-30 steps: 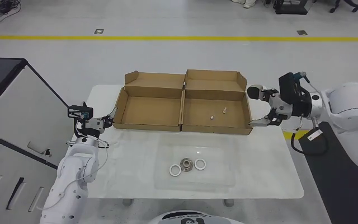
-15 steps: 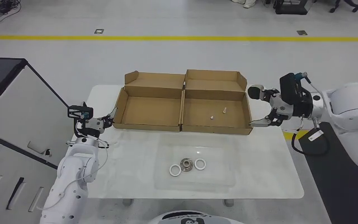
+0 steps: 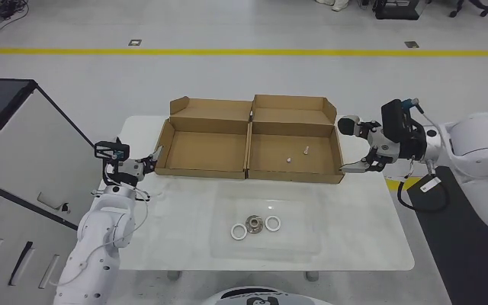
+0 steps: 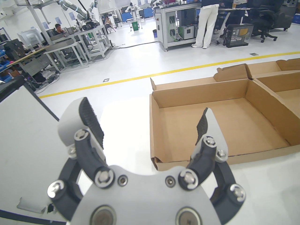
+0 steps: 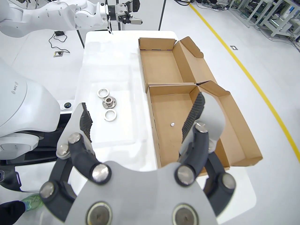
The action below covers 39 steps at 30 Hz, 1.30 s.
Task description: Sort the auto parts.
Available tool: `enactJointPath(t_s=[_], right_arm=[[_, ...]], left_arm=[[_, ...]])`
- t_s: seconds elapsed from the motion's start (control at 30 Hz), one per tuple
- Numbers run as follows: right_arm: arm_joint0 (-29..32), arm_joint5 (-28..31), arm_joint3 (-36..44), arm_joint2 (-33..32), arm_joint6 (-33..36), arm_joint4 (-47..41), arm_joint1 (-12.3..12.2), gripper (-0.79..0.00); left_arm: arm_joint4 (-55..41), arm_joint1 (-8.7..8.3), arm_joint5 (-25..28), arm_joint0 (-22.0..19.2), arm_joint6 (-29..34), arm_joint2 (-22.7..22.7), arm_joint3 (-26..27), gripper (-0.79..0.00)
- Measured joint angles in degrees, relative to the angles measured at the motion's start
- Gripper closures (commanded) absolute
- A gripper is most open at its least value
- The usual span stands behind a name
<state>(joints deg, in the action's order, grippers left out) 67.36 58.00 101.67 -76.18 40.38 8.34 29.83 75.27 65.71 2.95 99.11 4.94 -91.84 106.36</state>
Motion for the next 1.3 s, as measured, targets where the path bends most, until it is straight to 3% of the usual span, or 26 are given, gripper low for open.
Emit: enactJointPath(t_s=[0.17,0.43,1.0,1.1,1.3], right_arm=[[0.0,0.0,0.0,0.0,0.0,0.0,0.0,-0.785],[0.0,0.0,0.0,0.0,0.0,0.0,0.0,-0.785],[0.0,0.0,0.0,0.0,0.0,0.0,0.0,-0.785],[0.0,0.0,0.0,0.0,0.0,0.0,0.0,-0.785],[0.0,0.0,0.0,0.0,0.0,0.0,0.0,-0.785]], left_arm=[[7.3,-0.31,3.4,0.0,9.9,1.6,7.2,-0.785],[12.9,-0.32,9.5,-4.7,29.3,8.1,16.6,-0.785],[13.9,1.31,15.5,-18.0,59.3,26.2,19.5,-0.785],[11.4,1.73,14.8,-19.6,62.9,28.2,19.6,-0.785],[11.5,1.74,14.8,-19.7,62.8,28.2,19.6,-0.785]])
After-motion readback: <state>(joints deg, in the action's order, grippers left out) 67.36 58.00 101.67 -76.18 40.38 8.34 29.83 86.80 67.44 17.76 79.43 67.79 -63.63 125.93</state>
